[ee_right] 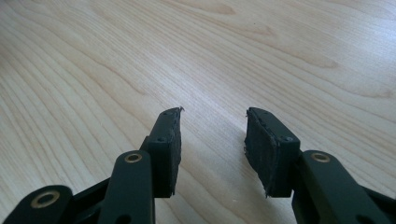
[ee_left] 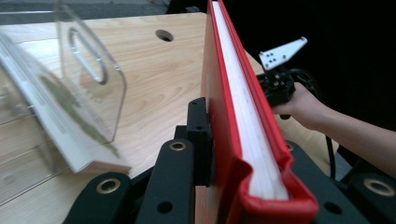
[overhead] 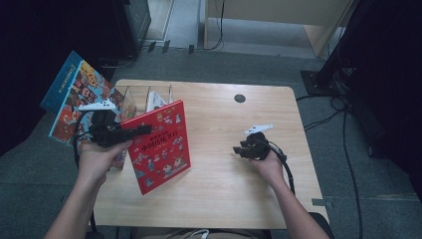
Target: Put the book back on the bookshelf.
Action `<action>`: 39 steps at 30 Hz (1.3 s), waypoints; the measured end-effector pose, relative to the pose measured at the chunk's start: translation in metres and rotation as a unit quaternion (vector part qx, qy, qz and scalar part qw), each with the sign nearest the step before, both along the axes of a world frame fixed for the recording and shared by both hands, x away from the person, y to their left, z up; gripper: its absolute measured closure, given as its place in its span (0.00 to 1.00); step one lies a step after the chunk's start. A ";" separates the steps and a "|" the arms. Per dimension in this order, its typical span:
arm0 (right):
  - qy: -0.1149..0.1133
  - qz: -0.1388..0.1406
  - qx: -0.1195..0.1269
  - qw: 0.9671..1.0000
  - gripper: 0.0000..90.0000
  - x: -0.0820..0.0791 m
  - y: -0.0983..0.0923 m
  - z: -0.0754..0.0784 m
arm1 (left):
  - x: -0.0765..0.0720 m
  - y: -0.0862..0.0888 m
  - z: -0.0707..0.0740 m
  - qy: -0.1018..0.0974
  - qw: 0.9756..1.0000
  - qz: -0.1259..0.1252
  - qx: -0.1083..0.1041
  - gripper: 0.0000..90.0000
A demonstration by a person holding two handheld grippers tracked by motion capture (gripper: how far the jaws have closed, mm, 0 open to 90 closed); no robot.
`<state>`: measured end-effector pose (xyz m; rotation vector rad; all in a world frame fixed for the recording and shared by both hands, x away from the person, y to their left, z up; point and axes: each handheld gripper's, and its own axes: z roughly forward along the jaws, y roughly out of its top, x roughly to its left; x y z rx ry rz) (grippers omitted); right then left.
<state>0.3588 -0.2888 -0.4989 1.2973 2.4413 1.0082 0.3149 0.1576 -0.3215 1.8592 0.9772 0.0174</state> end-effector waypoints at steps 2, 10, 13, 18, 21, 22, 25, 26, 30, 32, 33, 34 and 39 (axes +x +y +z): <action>0.001 0.005 -0.010 1.000 0.61 -0.001 0.000 -0.005 | -0.001 0.006 0.001 0.002 1.000 0.003 -0.001 0.89; -0.033 0.018 -0.006 0.999 0.55 -0.009 -0.002 -0.012 | -0.005 0.032 0.007 0.004 1.000 0.028 -0.008 0.89; -0.057 0.031 -0.016 0.998 0.54 -0.013 -0.001 -0.015 | -0.007 0.040 0.009 0.001 0.999 0.038 -0.009 0.89; -0.096 0.037 0.006 0.995 0.51 -0.018 -0.006 -0.023 | -0.013 0.055 0.012 0.001 0.998 0.055 -0.013 0.89; -0.095 0.031 0.004 0.995 0.49 -0.018 -0.006 -0.023 | -0.016 0.062 0.014 0.000 0.998 0.068 -0.013 0.88; -0.094 0.030 0.005 0.995 0.48 -0.018 -0.006 -0.023 | -0.017 0.065 0.014 0.000 0.997 0.074 -0.013 0.88; -0.093 0.031 0.003 0.995 0.44 -0.017 -0.005 -0.023 | -0.019 0.072 0.017 0.001 0.996 0.084 -0.011 0.88; -0.092 0.031 0.004 0.995 0.43 -0.018 -0.005 -0.023 | -0.020 0.074 0.018 0.000 0.996 0.086 -0.011 0.88; -0.091 0.031 0.004 0.995 0.42 -0.018 -0.005 -0.023 | -0.024 0.083 0.020 0.001 0.995 0.097 -0.011 0.88; -0.092 0.031 0.004 0.995 0.42 -0.018 -0.005 -0.023 | -0.026 0.088 0.021 -0.001 0.994 0.107 -0.010 0.88; -0.091 0.032 0.003 0.995 0.42 -0.018 -0.005 -0.023 | -0.027 0.090 0.021 -0.002 0.994 0.111 -0.008 0.88; -0.091 0.032 0.004 0.995 0.42 -0.018 -0.005 -0.023 | -0.028 0.093 0.021 -0.002 0.993 0.117 -0.008 0.88; -0.091 0.039 0.003 0.995 0.40 -0.017 -0.005 -0.024 | -0.024 0.101 0.021 -0.002 0.990 0.143 -0.003 0.88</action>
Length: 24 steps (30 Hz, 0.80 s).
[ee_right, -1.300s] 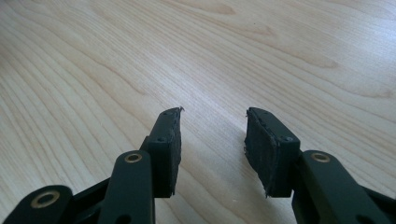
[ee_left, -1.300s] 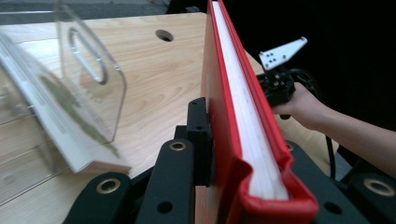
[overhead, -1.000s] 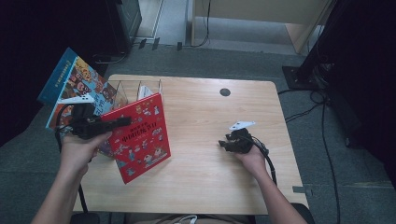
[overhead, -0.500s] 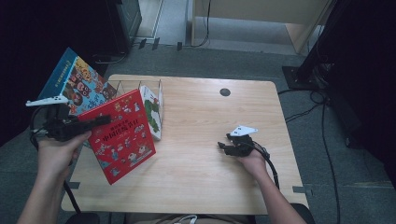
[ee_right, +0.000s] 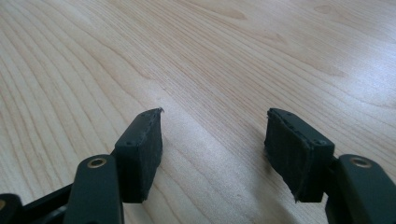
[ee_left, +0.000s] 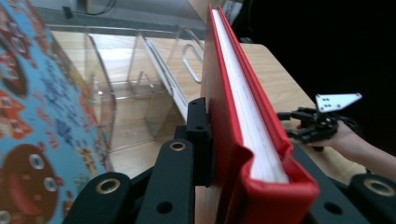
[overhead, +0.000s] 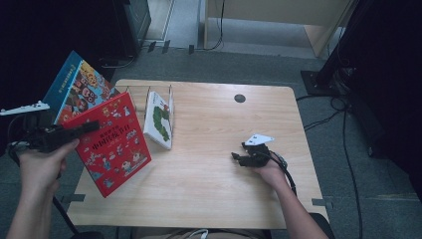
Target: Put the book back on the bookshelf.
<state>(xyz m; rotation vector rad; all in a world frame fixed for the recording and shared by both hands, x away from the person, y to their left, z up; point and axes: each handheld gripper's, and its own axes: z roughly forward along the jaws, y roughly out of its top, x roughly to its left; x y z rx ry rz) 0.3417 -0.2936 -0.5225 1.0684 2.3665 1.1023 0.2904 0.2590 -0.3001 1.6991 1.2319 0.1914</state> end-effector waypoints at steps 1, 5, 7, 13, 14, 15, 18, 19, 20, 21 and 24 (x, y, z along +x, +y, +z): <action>0.000 0.001 0.000 1.000 0.39 0.000 0.000 0.000 | 0.001 0.001 0.000 0.000 1.000 0.004 0.003 0.88; 0.002 0.000 -0.001 1.000 0.39 0.000 0.001 0.000 | 0.007 0.004 0.002 0.005 1.000 0.018 0.009 0.88; 0.003 0.000 -0.001 1.000 0.39 0.000 0.001 0.000 | 0.012 0.003 0.003 0.004 1.000 0.025 0.012 0.88; 0.001 0.001 -0.002 1.000 0.39 0.001 0.001 0.000 | 0.027 -0.004 0.003 0.005 0.999 0.031 0.018 0.88; 0.001 0.001 -0.001 1.000 0.39 0.001 0.001 0.000 | 0.030 -0.004 0.003 0.005 0.999 0.034 0.018 0.88; 0.002 0.001 -0.002 1.000 0.39 0.001 0.001 0.000 | 0.031 -0.005 0.003 0.005 0.999 0.037 0.020 0.88; 0.001 0.001 -0.002 1.000 0.39 0.001 0.001 0.000 | 0.038 -0.006 0.003 0.002 0.999 0.039 0.029 0.88; 0.000 0.001 -0.002 1.000 0.39 0.001 0.001 0.000 | 0.039 -0.007 0.003 0.003 0.999 0.042 0.028 0.88; 0.000 0.001 -0.002 1.000 0.39 0.001 0.001 0.000 | 0.042 -0.006 0.003 0.006 0.999 0.043 0.029 0.88; 0.001 0.001 -0.002 1.000 0.39 0.001 0.001 0.000 | 0.042 -0.006 0.003 0.006 0.999 0.043 0.029 0.88; 0.001 0.001 -0.002 1.000 0.39 0.001 0.001 0.000 | 0.053 -0.007 0.003 0.008 0.998 0.054 0.032 0.88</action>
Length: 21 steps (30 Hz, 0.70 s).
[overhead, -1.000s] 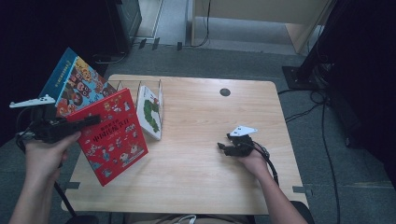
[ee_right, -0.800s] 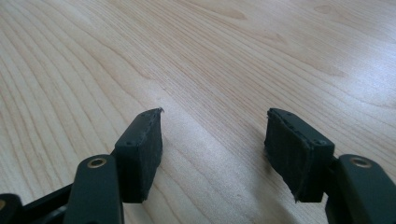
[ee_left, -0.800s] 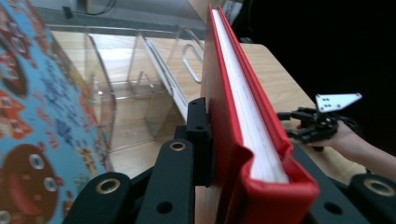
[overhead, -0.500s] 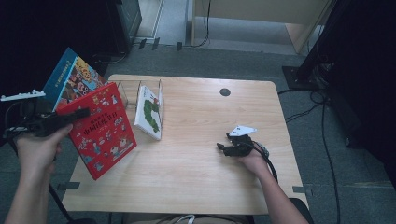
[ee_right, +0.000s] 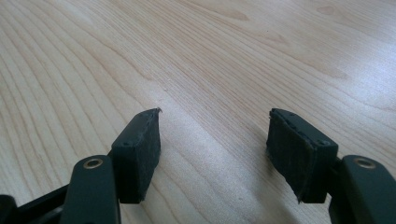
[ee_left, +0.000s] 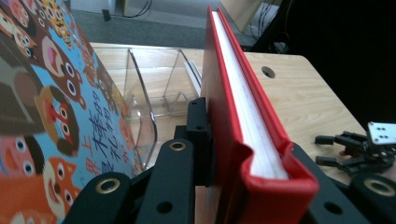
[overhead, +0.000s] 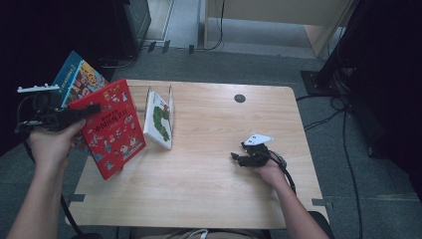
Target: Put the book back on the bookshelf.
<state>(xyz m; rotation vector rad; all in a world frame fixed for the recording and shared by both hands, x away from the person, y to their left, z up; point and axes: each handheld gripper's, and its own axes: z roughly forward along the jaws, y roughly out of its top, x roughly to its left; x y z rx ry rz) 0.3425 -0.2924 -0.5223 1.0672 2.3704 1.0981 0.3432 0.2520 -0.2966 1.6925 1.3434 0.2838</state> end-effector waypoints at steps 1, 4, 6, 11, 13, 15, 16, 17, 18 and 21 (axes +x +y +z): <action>0.000 0.001 0.000 1.000 0.39 0.000 0.000 0.000 | 0.003 0.000 0.000 0.000 1.000 0.000 0.001 0.88; 0.000 0.001 -0.001 1.000 0.39 0.000 0.000 0.000 | 0.009 -0.001 0.001 0.001 1.000 0.007 0.003 0.88; 0.000 0.001 0.000 1.000 0.39 0.000 0.000 0.000 | 0.014 -0.001 0.001 0.001 1.000 0.010 0.002 0.88; -0.001 0.001 0.000 1.000 0.39 0.000 0.000 0.000 | 0.025 -0.005 -0.001 0.002 1.000 0.016 0.000 0.88; -0.001 0.001 0.000 1.000 0.39 0.000 0.000 0.000 | 0.028 -0.008 0.000 0.001 1.000 0.020 0.003 0.88; -0.001 0.000 0.000 1.000 0.39 0.000 0.000 0.000 | 0.031 -0.012 0.000 -0.004 1.000 0.019 0.004 0.88; -0.001 0.000 0.000 1.000 0.39 0.000 0.000 0.000 | 0.033 -0.014 0.000 -0.005 1.000 0.021 0.002 0.88; -0.001 0.000 0.000 1.000 0.39 0.000 0.000 0.000 | 0.035 -0.015 0.000 -0.006 1.000 0.022 0.001 0.88; -0.002 0.000 0.000 1.000 0.39 0.000 0.000 0.000 | 0.037 -0.016 -0.001 -0.006 1.000 0.024 0.002 0.88; -0.001 0.001 -0.001 1.000 0.39 0.000 0.000 0.000 | 0.043 -0.018 -0.003 -0.007 1.000 0.028 0.004 0.88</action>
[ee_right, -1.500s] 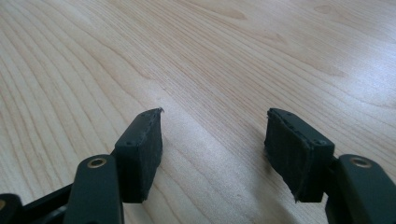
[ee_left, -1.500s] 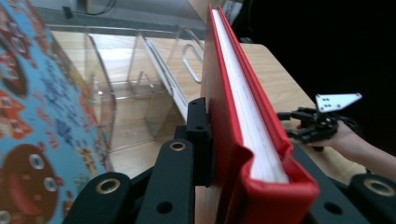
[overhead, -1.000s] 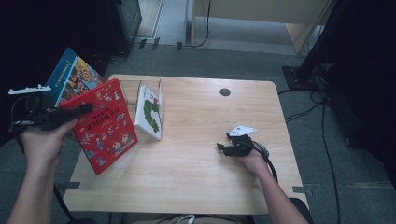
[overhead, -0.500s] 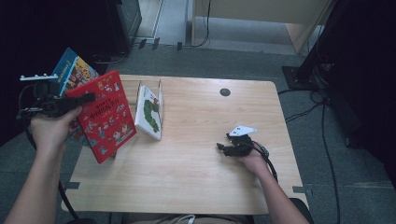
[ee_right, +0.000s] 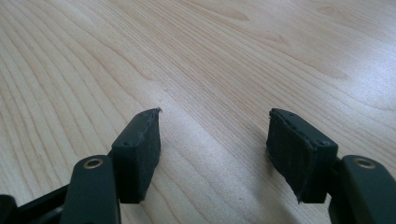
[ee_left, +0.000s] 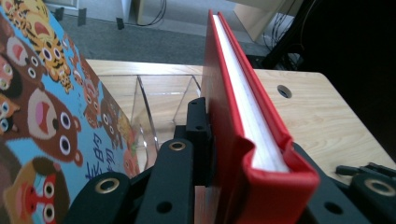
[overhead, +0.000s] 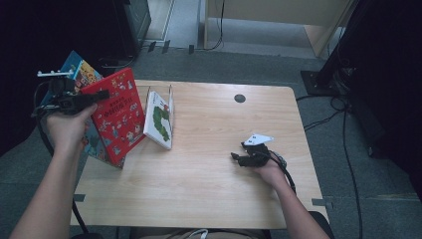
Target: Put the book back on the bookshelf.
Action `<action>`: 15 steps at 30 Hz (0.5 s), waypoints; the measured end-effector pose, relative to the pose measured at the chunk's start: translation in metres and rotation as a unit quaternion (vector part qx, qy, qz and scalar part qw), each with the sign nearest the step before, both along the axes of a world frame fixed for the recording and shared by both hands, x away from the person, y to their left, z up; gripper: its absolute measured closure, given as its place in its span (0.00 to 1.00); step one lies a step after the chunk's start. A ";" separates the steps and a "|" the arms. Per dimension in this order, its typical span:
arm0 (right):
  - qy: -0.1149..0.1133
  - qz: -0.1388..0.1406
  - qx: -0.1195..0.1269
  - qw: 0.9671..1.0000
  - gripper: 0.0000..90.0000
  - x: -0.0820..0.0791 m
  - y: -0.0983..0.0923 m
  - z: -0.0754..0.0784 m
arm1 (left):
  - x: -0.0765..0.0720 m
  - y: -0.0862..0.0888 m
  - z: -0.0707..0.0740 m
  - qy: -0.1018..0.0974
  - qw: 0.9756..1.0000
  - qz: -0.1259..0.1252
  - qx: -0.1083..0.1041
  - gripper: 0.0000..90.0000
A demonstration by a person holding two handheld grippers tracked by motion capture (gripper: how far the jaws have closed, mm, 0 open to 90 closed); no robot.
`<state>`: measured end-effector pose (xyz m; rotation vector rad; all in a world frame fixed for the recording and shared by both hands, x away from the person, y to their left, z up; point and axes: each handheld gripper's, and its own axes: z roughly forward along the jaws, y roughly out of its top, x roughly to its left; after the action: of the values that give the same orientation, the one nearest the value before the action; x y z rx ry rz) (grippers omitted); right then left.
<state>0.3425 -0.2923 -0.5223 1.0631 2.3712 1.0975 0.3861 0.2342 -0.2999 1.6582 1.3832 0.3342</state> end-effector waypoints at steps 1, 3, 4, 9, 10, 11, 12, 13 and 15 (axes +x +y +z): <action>-0.001 0.000 0.000 1.000 0.39 0.000 0.000 0.000 | 0.002 0.000 -0.001 0.001 1.000 0.000 -0.002 0.88; 0.000 -0.001 0.000 1.000 0.39 0.000 0.000 0.000 | 0.006 -0.001 -0.003 -0.001 1.000 0.002 -0.003 0.88; 0.001 0.000 0.001 1.000 0.39 0.000 0.000 0.000 | 0.008 -0.001 -0.004 -0.001 1.000 0.002 -0.002 0.88; 0.001 0.000 0.000 1.000 0.39 0.000 0.000 0.000 | 0.014 -0.004 -0.010 -0.001 1.000 0.003 0.003 0.88; 0.001 -0.001 0.001 1.000 0.39 0.000 0.000 0.000 | 0.015 -0.004 -0.011 0.000 1.000 0.004 0.006 0.88; 0.001 0.000 0.000 1.000 0.39 0.000 0.000 0.000 | 0.015 -0.005 -0.011 -0.001 1.000 0.003 0.006 0.88; 0.000 0.000 0.000 1.000 0.39 0.000 0.000 0.000 | 0.015 -0.005 -0.011 -0.002 1.000 0.001 0.007 0.88; 0.000 0.000 0.000 1.000 0.39 0.000 0.000 0.000 | 0.015 -0.005 -0.010 -0.001 1.000 0.001 0.008 0.88; 0.000 0.000 0.000 1.000 0.39 0.000 0.000 0.000 | 0.016 -0.006 -0.009 0.004 1.000 -0.001 0.006 0.87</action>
<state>0.3423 -0.2923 -0.5222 1.0623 2.3709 1.0985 0.4021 0.2286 -0.3094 1.6727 1.3872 0.3350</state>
